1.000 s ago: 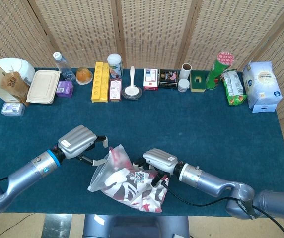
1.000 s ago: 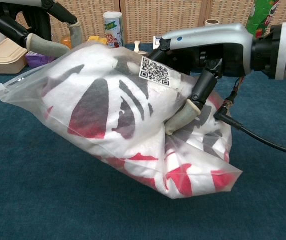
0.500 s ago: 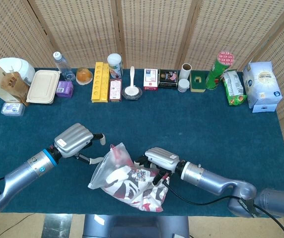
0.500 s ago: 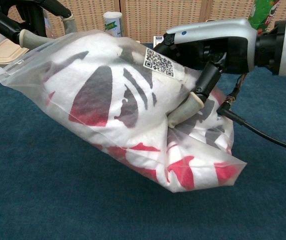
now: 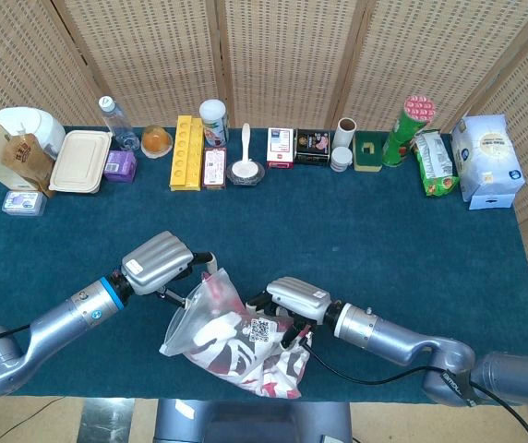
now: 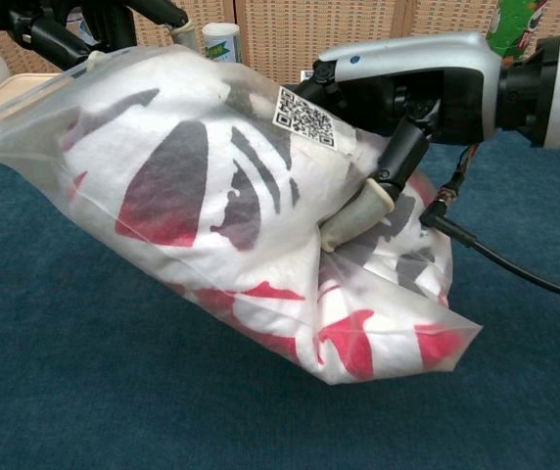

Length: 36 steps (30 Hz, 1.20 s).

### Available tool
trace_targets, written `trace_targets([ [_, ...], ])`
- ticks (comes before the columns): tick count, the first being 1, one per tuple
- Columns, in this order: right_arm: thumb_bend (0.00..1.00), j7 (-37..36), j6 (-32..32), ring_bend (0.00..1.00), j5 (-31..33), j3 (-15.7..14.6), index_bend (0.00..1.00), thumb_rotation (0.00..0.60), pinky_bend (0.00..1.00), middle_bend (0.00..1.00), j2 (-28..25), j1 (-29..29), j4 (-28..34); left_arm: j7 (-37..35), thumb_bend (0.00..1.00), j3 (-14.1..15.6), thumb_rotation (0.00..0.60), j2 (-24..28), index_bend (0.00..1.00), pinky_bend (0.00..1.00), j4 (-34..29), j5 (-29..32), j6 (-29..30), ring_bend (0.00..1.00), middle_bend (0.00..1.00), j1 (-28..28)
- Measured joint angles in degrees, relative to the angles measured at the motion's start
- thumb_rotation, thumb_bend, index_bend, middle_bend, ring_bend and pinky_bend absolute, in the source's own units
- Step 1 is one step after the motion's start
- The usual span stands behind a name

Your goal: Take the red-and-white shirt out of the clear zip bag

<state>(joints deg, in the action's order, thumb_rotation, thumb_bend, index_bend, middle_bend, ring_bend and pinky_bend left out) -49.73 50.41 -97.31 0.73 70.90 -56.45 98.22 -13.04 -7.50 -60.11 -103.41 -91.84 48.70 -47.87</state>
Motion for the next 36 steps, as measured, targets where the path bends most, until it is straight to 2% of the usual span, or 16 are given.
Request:
trace_targets([
  [5, 0.15, 0.0, 0.2, 1.00, 0.6, 0.1, 0.83, 0.600, 0.96, 0.85, -0.2, 0.0, 0.3, -1.8, 0.24, 0.3, 0.260, -0.4, 0.43, 0.87, -0.1, -0.1, -0.2, 0.97, 1.00, -0.5],
  [7, 0.15, -0.2, 0.1, 1.00, 0.8, 0.0, 0.83, 0.600, 0.96, 0.85, -0.2, 0.0, 0.2, -2.6, 0.25, 0.5, 0.284, -0.6, 0.45, 0.87, -0.2, -0.4, 0.2, 0.97, 1.00, -0.7],
  [11, 0.15, -0.9, 0.2, 1.00, 1.1, 0.0, 0.83, 0.600, 0.96, 0.85, -0.1, 0.0, -0.1, -3.6, 0.32, 0.9, 0.338, -0.7, 0.48, 0.87, -0.2, -1.5, 1.1, 0.97, 1.00, -0.7],
  [19, 0.15, -2.7, 0.9, 1.00, 1.3, 0.2, 0.83, 0.600, 0.96, 0.85, -0.2, 0.1, -0.7, -5.7, 0.33, 2.3, 0.349, -1.1, 0.49, 0.87, 0.1, -2.9, 1.8, 0.97, 1.00, -0.8],
  [24, 0.15, -4.1, 1.4, 1.00, 1.0, 0.2, 0.83, 0.600, 0.96, 0.85, -0.1, 0.1, -1.0, -4.1, 0.36, 2.3, 0.381, -2.8, 0.50, 0.87, 1.3, -2.9, 2.7, 0.97, 1.00, -0.7],
  [28, 0.15, -5.3, 2.0, 1.00, 0.5, -0.1, 0.83, 0.600, 0.96, 0.85, 0.1, 0.2, -1.5, -1.9, 0.44, 2.1, 0.581, -5.6, 0.62, 0.87, 2.2, -1.8, 3.8, 0.98, 1.00, -0.5],
  [29, 0.15, -5.6, 2.0, 1.00, 0.4, -0.2, 0.83, 0.600, 0.96, 0.85, 0.1, 0.2, -1.6, -1.5, 0.46, 2.1, 0.600, -6.0, 0.67, 0.88, 2.3, -1.5, 4.1, 0.98, 1.00, -0.4],
  [32, 0.15, -6.3, 2.4, 1.00, 0.3, -0.4, 0.83, 0.600, 0.96, 0.85, 0.1, 0.3, -1.9, -0.3, 0.51, 1.9, 0.600, -7.1, 0.77, 0.89, 2.5, -0.8, 4.8, 1.00, 1.00, 0.0],
  [36, 0.15, -6.8, 2.3, 1.00, 0.2, -0.6, 0.83, 0.600, 0.96, 0.85, 0.2, 0.3, -2.6, 1.2, 0.52, 1.7, 0.600, -8.3, 0.82, 0.90, 3.0, 0.5, 5.7, 1.00, 1.00, 0.4],
])
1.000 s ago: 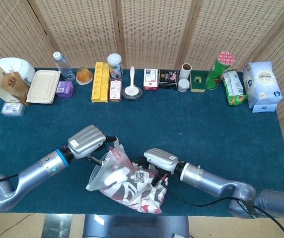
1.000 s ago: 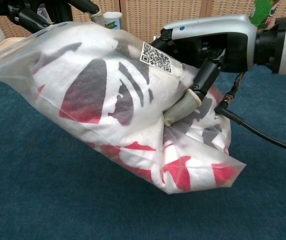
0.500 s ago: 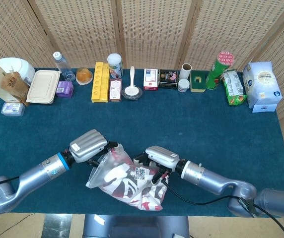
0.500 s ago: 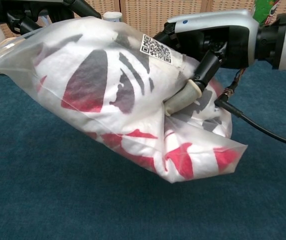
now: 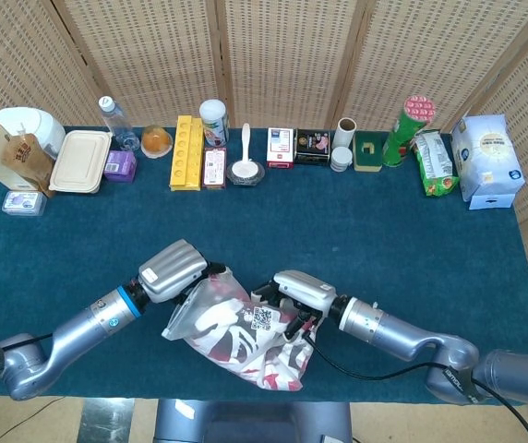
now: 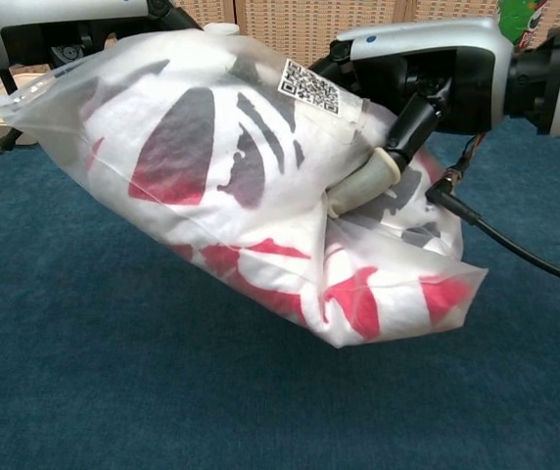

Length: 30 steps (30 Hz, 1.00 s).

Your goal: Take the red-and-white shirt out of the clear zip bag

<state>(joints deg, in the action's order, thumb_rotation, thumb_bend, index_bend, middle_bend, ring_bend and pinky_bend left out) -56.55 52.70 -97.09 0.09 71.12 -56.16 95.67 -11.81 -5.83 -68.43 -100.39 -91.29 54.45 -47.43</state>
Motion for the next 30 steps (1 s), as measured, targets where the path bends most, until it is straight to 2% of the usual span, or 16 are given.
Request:
trace_targets([
  [10, 0.15, 1.2, -2.7, 1.00, 1.7, 0.1, 0.83, 0.600, 0.96, 0.85, 1.0, -0.9, -2.2, -0.3, 0.52, 0.5, 0.600, -2.5, 0.82, 0.90, 3.4, 1.5, 0.6, 1.00, 1.00, 0.8],
  [19, 0.15, 4.2, -5.6, 0.99, 4.8, 0.5, 0.83, 0.600, 0.90, 0.84, 2.3, -1.2, -4.6, -0.3, 0.52, 1.0, 0.600, -6.0, 0.82, 0.90, 8.2, 1.7, 0.8, 1.00, 1.00, 0.8],
  [24, 0.15, 7.5, -7.9, 0.90, 7.7, 0.7, 0.79, 0.600, 0.83, 0.78, 3.5, -0.9, -6.8, 0.4, 0.52, 0.8, 0.600, -9.5, 0.82, 0.90, 12.1, 1.9, 0.8, 1.00, 1.00, 0.4],
  [30, 0.15, 11.7, -10.7, 0.74, 11.0, 0.7, 0.66, 0.600, 0.66, 0.66, 4.4, -0.5, -9.2, 2.0, 0.52, 0.7, 0.600, -14.7, 0.82, 0.90, 17.9, 2.1, 0.8, 1.00, 1.00, -0.3],
])
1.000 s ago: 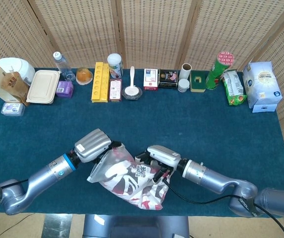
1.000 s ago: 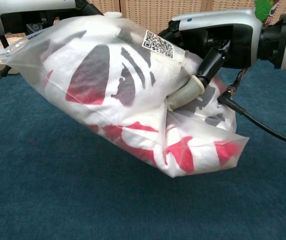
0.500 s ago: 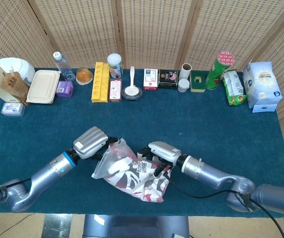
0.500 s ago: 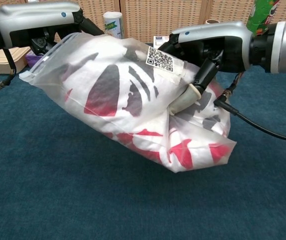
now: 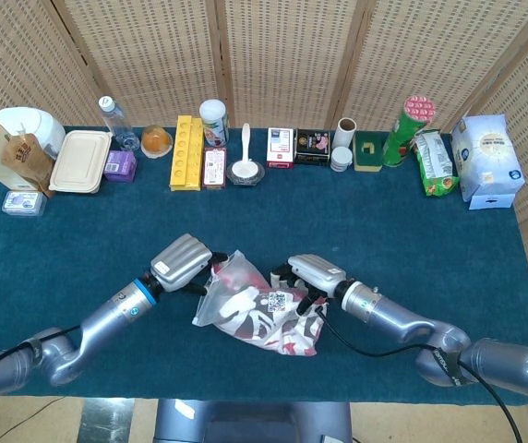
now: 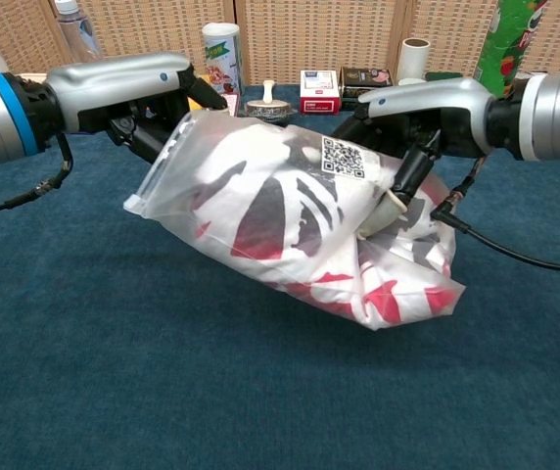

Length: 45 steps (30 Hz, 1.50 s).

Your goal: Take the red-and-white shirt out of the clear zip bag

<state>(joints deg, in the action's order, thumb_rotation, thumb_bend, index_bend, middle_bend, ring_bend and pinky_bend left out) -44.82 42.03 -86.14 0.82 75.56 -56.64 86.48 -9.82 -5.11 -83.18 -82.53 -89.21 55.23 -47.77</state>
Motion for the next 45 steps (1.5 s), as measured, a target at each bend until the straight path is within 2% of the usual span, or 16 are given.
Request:
trace_targets([
  [7, 0.16, 5.1, -3.9, 0.48, 3.6, -0.3, 0.40, 0.600, 0.39, 0.43, 0.5, 0.5, -1.2, 1.3, 0.52, 0.4, 0.600, -5.8, 0.82, 0.90, 7.0, 0.7, -1.4, 1.00, 1.00, -1.0],
  [12, 0.15, 8.5, -5.6, 0.40, 6.3, -0.1, 0.26, 0.600, 0.32, 0.33, 1.1, 1.1, -2.2, 1.3, 0.52, 0.8, 0.600, -9.1, 0.82, 0.90, 10.7, 1.2, -2.2, 1.00, 1.00, -1.4],
  [17, 0.14, 11.4, -6.5, 0.27, 8.6, 0.2, 0.08, 0.600, 0.21, 0.19, 1.8, 2.2, -3.3, 1.1, 0.51, 1.3, 0.600, -12.2, 0.82, 0.90, 14.3, 1.2, -3.1, 1.00, 1.00, -2.0],
  [19, 0.13, 12.1, -6.0, 0.23, 8.9, 0.4, 0.04, 0.600, 0.19, 0.15, 1.5, 2.8, -3.3, 1.0, 0.51, 1.3, 0.600, -13.1, 0.82, 0.90, 15.1, 1.5, -3.3, 1.00, 1.00, -2.2],
  [30, 0.12, 13.2, -1.3, 0.22, 7.5, 0.7, 0.03, 0.600, 0.18, 0.15, -4.3, 7.6, -1.2, 1.8, 0.51, -0.5, 0.600, -12.1, 0.82, 0.90, 13.0, 4.5, -5.3, 1.00, 1.00, -3.2],
  [36, 0.12, 11.8, 2.7, 0.23, 5.2, 0.4, 0.05, 0.600, 0.19, 0.18, -5.3, 10.3, -1.4, 3.7, 0.51, -1.6, 0.600, -11.7, 0.82, 0.90, 12.5, 6.4, -6.4, 1.00, 1.00, -3.7],
  [39, 0.12, 11.6, 7.0, 0.30, 3.5, 0.4, 0.12, 0.600, 0.24, 0.24, -5.4, 12.2, -2.2, 4.2, 0.51, -2.3, 0.600, -11.5, 0.82, 0.90, 12.0, 7.6, -7.0, 1.00, 1.00, -4.0],
  [41, 0.12, 11.5, 10.9, 0.38, 1.9, 0.2, 0.18, 0.600, 0.30, 0.30, -5.4, 13.8, -3.1, 4.4, 0.51, -2.6, 0.600, -11.3, 0.82, 0.90, 11.6, 8.3, -7.7, 1.00, 1.00, -4.1],
  [45, 0.12, 11.9, 18.9, 0.49, -2.2, -0.7, 0.25, 0.600, 0.39, 0.40, -5.4, 17.4, -6.0, 5.4, 0.51, -2.9, 0.600, -10.9, 0.82, 0.90, 11.0, 9.9, -9.1, 1.00, 1.00, -4.5],
])
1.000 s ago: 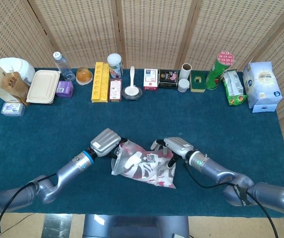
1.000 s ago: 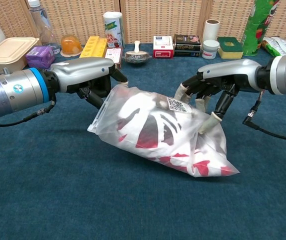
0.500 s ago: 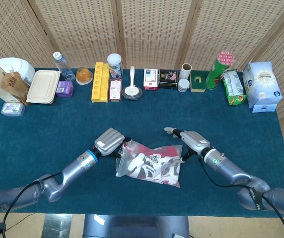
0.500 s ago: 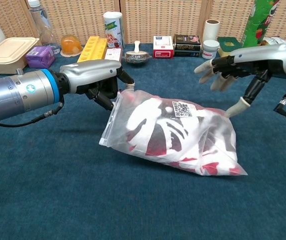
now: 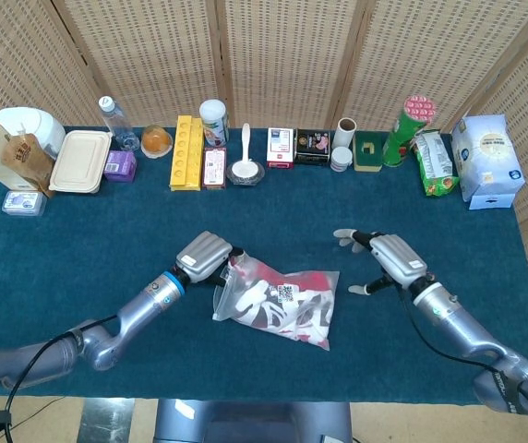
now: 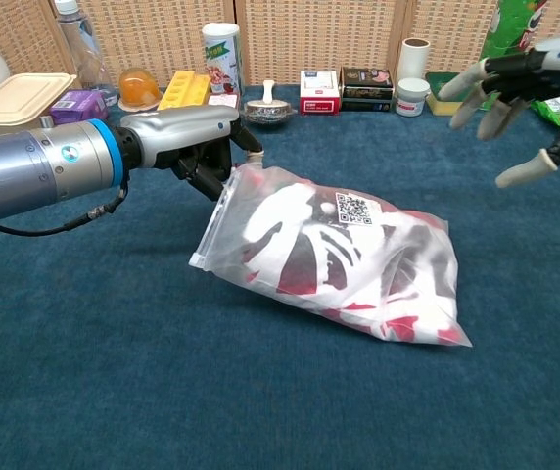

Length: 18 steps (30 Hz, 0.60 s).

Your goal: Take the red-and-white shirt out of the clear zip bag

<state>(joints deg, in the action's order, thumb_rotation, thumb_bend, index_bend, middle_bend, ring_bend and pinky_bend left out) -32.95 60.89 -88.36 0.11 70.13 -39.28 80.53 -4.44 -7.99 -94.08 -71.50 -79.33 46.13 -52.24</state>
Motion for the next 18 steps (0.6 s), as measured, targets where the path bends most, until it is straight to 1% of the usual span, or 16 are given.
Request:
trace_targets([
  [2, 0.12, 0.6, 3.8, 0.54, -3.1, -1.1, 0.28, 0.600, 0.43, 0.44, -0.1, 1.9, -2.1, 0.6, 0.51, -0.1, 0.600, 0.2, 0.82, 0.90, -0.3, 0.7, -0.4, 1.00, 1.00, -0.1],
  [4, 0.12, 1.2, 6.6, 0.57, -5.8, -2.2, 0.30, 0.600, 0.46, 0.46, -0.1, 3.3, -3.8, 0.9, 0.51, -0.2, 0.600, 0.3, 0.82, 0.90, -0.6, 1.4, -0.7, 1.00, 1.00, -0.1],
  [9, 0.11, 3.9, 13.5, 0.62, -12.8, -5.1, 0.31, 0.600, 0.51, 0.50, 0.5, 6.2, -8.5, 2.2, 0.51, -0.5, 0.600, 0.8, 0.82, 0.90, -1.7, 3.4, -1.6, 1.00, 1.00, 0.0],
  [10, 0.11, 4.5, 14.6, 0.65, -13.9, -5.5, 0.31, 0.600, 0.53, 0.52, 0.8, 6.6, -9.2, 2.6, 0.51, -0.6, 0.600, 1.0, 0.82, 0.90, -2.1, 3.9, -1.8, 1.00, 1.00, 0.0],
  [12, 0.10, 5.7, 17.2, 0.72, -16.3, -6.1, 0.30, 0.600, 0.59, 0.56, 1.8, 7.2, -11.1, 3.3, 0.51, -0.7, 0.600, 1.2, 0.82, 0.89, -2.6, 4.4, -2.1, 1.00, 1.00, -0.1],
  [14, 0.08, 6.9, 20.0, 0.81, -18.5, -6.6, 0.29, 0.600, 0.70, 0.63, 3.2, 7.7, -13.6, 4.2, 0.51, -0.7, 0.600, 1.5, 0.82, 0.90, -3.2, 4.9, -2.3, 1.00, 1.00, -0.1],
  [17, 0.07, 8.6, 24.5, 0.93, -21.9, -6.9, 0.27, 0.600, 0.85, 0.73, 6.0, 8.1, -18.4, 5.7, 0.51, -0.8, 0.600, 2.0, 0.82, 0.90, -4.2, 5.9, -2.6, 1.00, 1.00, -0.2],
  [18, 0.07, 9.1, 25.8, 0.95, -23.0, -7.0, 0.27, 0.600, 0.88, 0.75, 7.0, 8.1, -20.2, 6.1, 0.51, -0.9, 0.600, 2.1, 0.82, 0.90, -4.6, 6.3, -2.7, 1.00, 1.00, -0.3],
])
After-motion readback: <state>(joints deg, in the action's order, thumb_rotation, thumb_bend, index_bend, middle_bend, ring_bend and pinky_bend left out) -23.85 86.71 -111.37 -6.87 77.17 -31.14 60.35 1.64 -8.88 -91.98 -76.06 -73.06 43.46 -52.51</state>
